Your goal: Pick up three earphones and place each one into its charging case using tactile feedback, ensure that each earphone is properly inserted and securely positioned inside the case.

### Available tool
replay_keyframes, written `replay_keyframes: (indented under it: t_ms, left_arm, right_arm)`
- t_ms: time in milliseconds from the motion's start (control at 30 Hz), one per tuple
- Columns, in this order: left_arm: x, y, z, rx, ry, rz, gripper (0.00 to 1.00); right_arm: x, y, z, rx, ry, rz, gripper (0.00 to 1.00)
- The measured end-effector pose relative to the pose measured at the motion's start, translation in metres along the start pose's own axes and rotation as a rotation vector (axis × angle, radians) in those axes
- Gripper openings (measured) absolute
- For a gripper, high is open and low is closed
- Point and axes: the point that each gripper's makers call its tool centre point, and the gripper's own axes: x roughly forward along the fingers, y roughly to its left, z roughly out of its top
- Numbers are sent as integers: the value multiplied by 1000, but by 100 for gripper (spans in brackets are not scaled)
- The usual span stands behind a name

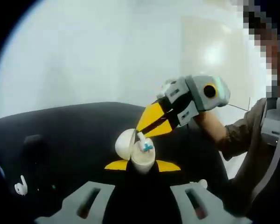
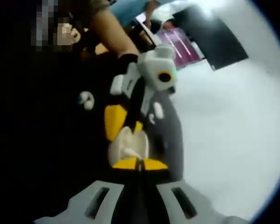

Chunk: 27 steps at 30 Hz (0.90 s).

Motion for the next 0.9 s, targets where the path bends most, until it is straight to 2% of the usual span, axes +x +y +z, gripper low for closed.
replay_keyframes:
  t_ms: [267, 300, 367, 467, 633, 833, 900]
  left_arm:
    - [1, 0, 0, -4, 1, 0, 18]
    - [1, 0, 0, -3, 1, 0, 18]
    - [1, 0, -1, -2, 1, 2, 18]
    - [1, 0, -1, 2, 2, 4, 18]
    - [2, 1, -1, 3, 3, 5, 18]
    - [2, 2, -1, 5, 3, 7, 18]
    - [2, 2, -1, 6, 3, 8, 18]
  right_arm:
    - [-3, 1, 5, 31, -29, 3, 6]
    - [-5, 0, 8, 63, -54, 7, 6]
    - [-5, 0, 8, 75, -57, 8, 6]
    - [-2, 2, 4, 10, -21, 2, 5]
    - [1, 4, -3, -32, 27, -1, 5]
    - [2, 3, -1, -40, 32, -7, 5]
    - [3, 3, -2, -68, 57, -17, 5]
